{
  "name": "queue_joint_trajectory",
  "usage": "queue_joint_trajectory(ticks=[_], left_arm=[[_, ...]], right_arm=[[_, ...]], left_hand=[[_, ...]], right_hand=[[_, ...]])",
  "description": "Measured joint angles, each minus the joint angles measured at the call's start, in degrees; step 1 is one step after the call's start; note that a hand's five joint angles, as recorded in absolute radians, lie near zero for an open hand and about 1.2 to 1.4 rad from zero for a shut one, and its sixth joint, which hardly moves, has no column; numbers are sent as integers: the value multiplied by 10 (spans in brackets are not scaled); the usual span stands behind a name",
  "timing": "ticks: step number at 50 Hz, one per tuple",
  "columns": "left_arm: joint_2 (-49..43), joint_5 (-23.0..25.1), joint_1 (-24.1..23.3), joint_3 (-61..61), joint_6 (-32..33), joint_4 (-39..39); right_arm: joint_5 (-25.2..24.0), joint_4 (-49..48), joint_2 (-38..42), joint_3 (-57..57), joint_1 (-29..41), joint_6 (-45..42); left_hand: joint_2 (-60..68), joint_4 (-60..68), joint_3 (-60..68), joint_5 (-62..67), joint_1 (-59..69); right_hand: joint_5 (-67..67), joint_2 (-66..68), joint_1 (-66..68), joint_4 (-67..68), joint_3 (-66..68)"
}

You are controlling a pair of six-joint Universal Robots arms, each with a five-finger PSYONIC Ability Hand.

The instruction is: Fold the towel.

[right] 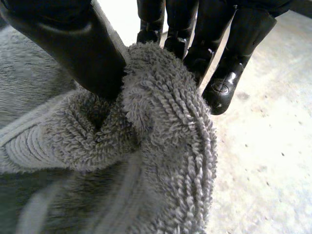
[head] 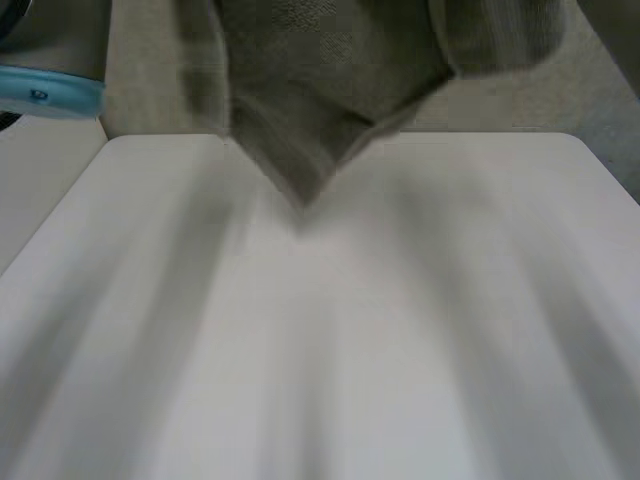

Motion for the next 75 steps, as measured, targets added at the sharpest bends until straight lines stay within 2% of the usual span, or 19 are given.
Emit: queue_joint_trajectory(ticks=[8,11,16,20,22,27,28,29,30,32,35,42,51,61,69,75], left_arm=[[54,10,1,-181,5,-19],[68,17,1,-240,6,-22],[93,55,-2,-423,21,-23],[94,72,-7,-516,43,-21],[87,77,-13,-552,63,-19],[67,78,-30,-583,99,-6],[63,77,-33,-584,104,-1],[61,76,-35,-584,107,6],[60,75,-35,-584,108,9],[56,72,-37,-581,111,23],[50,67,-38,-578,111,37],[24,49,-39,-572,110,54],[25,45,-33,-588,110,50],[50,68,17,-632,117,45],[22,114,41,-638,124,46],[-15,133,49,-625,154,46]], right_arm=[[-72,153,6,34,-8,-47],[-83,202,15,48,-10,-78],[-85,348,55,160,-23,-241],[-72,380,67,236,-35,-314],[-58,364,66,275,-41,-334],[-9,269,42,342,-45,-330],[6,241,32,356,-45,-321],[24,209,21,372,-44,-309],[33,194,16,380,-44,-302],[65,140,-5,410,-42,-276],[92,95,-25,442,-40,-246],[118,56,-63,526,-38,-175],[113,35,-155,638,-48,-79],[106,30,-278,751,-72,-9],[88,-16,-292,806,-102,31],[76,-81,-252,823,-109,37]], left_hand=[[0,2,0,3,0],[1,2,1,3,1],[1,2,1,3,1],[-2,-1,-2,1,-1],[-46,-44,-39,-41,-25],[-344,-341,-333,-343,-324],[-427,-413,-406,-421,-410],[-502,-492,-485,-501,-484],[-524,-521,-515,-531,-507],[-564,-561,-560,-573,-541],[-565,-563,-560,-573,-541],[-565,-563,-560,-573,-541],[-565,-563,-560,-573,-541],[-565,-563,-560,-572,-541],[-546,-549,-539,-535,-532],[-527,-528,-521,-516,-511]], right_hand=[[0,4,1,0,2],[0,4,0,0,2],[0,5,1,0,2],[0,5,2,0,2],[0,5,2,0,2],[-25,-18,-24,-36,-27],[-70,-73,-80,-85,-73],[-194,-199,-203,-217,-204],[-254,-257,-262,-263,-250],[-482,-477,-476,-488,-478],[-610,-589,-585,-611,-603],[-613,-601,-612,-623,-616],[-613,-601,-612,-623,-616],[-582,-576,-583,-605,-593],[-520,-520,-533,-544,-535],[-495,-496,-510,-516,-510]])
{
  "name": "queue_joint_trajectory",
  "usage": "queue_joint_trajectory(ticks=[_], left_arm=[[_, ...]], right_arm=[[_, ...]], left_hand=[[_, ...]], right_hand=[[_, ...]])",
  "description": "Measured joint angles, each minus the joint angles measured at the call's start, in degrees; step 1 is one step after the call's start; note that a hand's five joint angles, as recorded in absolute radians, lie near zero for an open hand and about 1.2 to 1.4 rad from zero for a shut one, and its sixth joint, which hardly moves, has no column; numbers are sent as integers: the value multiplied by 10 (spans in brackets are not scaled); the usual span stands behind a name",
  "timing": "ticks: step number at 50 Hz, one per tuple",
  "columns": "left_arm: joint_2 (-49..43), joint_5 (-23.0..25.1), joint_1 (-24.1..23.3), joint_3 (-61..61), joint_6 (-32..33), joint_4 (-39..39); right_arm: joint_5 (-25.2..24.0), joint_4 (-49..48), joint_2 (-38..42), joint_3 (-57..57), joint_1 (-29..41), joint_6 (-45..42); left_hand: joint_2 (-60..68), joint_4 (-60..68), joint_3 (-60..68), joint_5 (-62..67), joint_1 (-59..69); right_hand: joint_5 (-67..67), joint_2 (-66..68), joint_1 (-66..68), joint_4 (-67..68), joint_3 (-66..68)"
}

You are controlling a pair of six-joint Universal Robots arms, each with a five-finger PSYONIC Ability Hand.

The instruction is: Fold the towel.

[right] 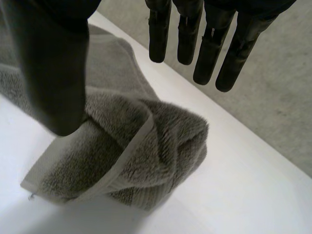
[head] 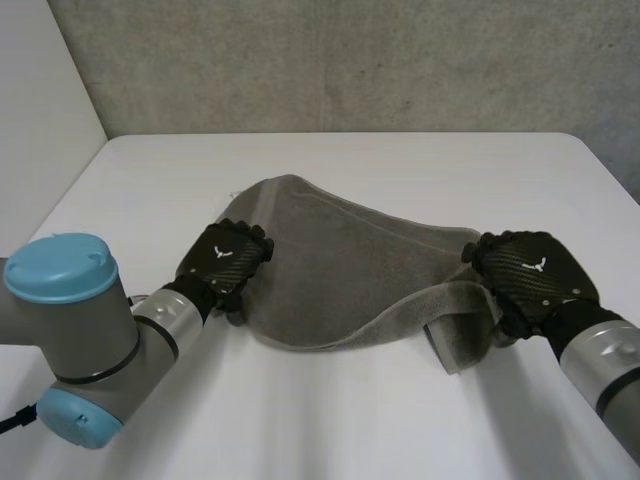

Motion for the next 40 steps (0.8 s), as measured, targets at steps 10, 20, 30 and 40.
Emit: queue_joint_trajectory(ticks=[10,20,30,40], left_arm=[[-34,1,5,15,40,-4],[-33,20,4,14,41,-22],[-36,47,4,12,41,-33],[-65,41,4,45,40,-28]], right_arm=[[5,-43,137,-39,4,-1],[26,-56,203,-74,-1,2],[36,-72,156,-59,-6,7],[33,-77,131,-47,-42,3]], left_hand=[[57,60,58,56,64],[58,60,58,59,64],[58,60,58,59,64],[68,68,69,67,75]], right_hand=[[123,131,135,126,132],[454,466,476,455,454],[520,516,527,518,521],[520,516,527,518,521]])
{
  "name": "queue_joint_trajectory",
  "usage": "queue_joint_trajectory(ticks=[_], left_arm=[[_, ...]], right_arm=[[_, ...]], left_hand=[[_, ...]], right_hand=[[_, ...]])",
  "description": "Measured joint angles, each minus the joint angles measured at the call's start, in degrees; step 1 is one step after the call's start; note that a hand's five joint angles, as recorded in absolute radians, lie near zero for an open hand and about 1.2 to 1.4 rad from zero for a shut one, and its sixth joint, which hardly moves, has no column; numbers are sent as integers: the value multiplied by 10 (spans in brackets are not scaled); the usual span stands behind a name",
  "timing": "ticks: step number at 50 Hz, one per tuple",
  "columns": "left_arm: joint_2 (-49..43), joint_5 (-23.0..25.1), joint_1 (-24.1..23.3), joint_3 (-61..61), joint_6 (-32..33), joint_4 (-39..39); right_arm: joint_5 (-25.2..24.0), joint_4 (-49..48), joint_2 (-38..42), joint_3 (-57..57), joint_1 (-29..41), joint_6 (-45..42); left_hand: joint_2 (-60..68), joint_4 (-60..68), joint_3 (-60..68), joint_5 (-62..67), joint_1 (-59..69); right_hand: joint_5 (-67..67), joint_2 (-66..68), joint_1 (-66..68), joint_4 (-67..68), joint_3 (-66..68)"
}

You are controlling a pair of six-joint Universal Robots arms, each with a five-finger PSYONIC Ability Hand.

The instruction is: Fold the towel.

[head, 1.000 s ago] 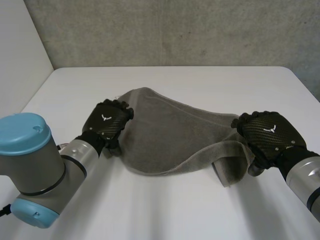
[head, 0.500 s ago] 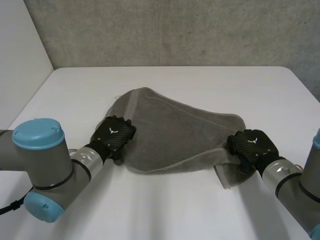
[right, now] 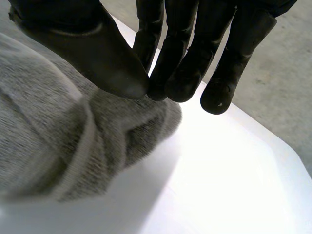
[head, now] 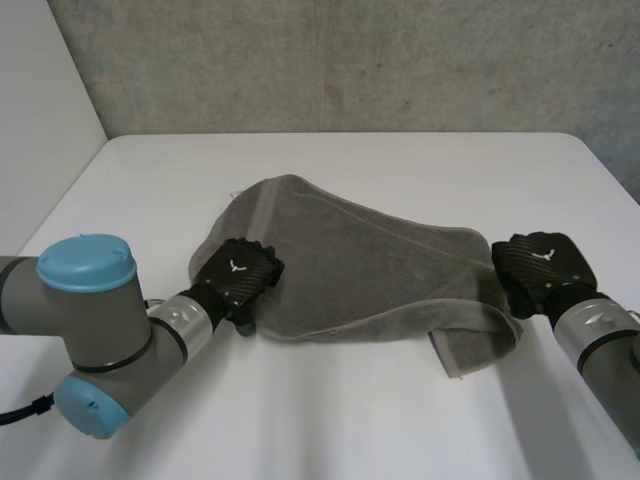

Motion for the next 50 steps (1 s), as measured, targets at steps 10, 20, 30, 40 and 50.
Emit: queue_joint_trajectory(ticks=[10,20,30,40,50], left_arm=[[-23,-1,0,27,-1,-5],[-19,1,0,22,0,-7],[10,-1,0,18,-5,-7],[36,-2,1,9,-7,-11],[43,-5,1,6,-8,-14]], right_arm=[[-2,-1,1,4,-23,10],[0,8,-1,10,-17,45],[-13,8,5,12,-16,95],[-23,33,-22,15,-14,101],[-67,103,-116,34,-14,98]], left_hand=[[227,231,224,218,219],[430,433,420,416,410],[480,496,471,463,447],[480,496,471,463,447],[480,496,471,463,447]], right_hand=[[-480,-458,-459,-462,-465],[-497,-470,-477,-479,-477],[-460,-451,-453,-459,-459],[-439,-430,-434,-438,-438],[-439,-430,-434,-438,-438]])
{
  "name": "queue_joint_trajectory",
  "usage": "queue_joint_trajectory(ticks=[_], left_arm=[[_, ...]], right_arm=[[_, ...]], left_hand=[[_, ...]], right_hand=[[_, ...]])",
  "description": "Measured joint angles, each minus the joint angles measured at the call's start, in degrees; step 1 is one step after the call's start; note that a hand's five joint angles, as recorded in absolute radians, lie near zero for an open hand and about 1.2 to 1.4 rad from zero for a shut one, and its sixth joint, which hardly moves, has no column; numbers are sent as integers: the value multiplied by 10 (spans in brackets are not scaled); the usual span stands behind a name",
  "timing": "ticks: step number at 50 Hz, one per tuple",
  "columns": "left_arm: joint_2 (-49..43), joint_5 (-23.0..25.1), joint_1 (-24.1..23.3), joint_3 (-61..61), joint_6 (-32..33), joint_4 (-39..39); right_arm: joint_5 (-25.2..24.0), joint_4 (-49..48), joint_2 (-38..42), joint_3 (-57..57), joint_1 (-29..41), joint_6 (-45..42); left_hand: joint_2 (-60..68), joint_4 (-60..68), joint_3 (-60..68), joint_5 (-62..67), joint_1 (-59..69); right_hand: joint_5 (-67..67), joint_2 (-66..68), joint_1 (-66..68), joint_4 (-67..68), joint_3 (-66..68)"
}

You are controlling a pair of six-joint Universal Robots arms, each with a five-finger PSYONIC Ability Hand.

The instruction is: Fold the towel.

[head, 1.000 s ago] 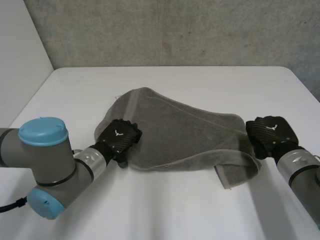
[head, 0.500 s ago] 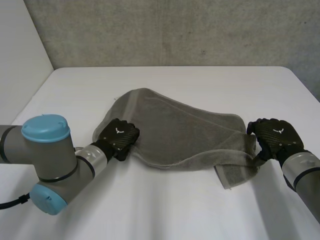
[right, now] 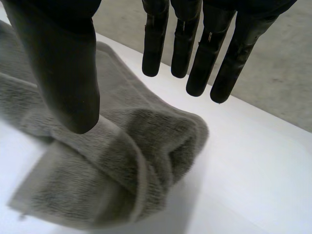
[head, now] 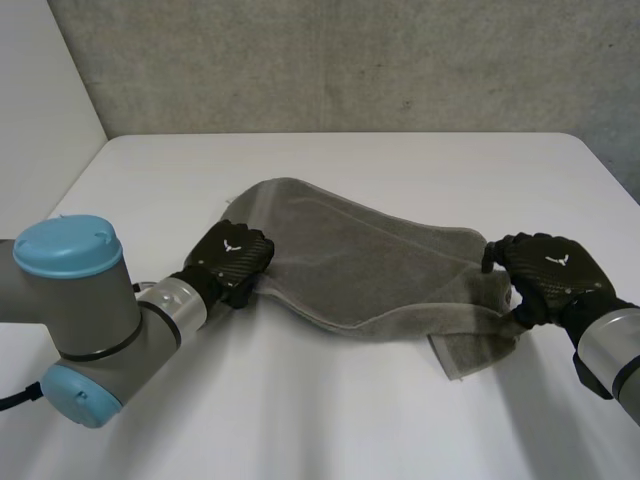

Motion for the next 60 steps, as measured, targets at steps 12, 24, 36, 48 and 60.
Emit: queue_joint_trajectory(ticks=[12,24,36,48,60], left_arm=[[34,-16,-2,-8,-3,-35],[82,-15,8,-47,-7,-46],[97,-15,20,-58,-12,-46],[123,-16,25,-41,-60,-47],[118,-15,27,-52,-66,-47]], right_arm=[[-40,-10,49,2,2,-7],[-31,-68,162,-43,2,-13],[-31,-63,173,-48,14,-10],[-37,-31,104,-32,23,-7],[-35,-40,163,-20,31,-13]], left_hand=[[0,0,0,0,0],[0,0,0,0,0],[0,0,0,0,0],[0,-1,0,0,0],[0,-1,0,0,0]], right_hand=[[0,0,0,0,0],[26,28,26,29,28],[425,415,419,429,427],[127,142,134,140,139],[122,139,130,136,135]])
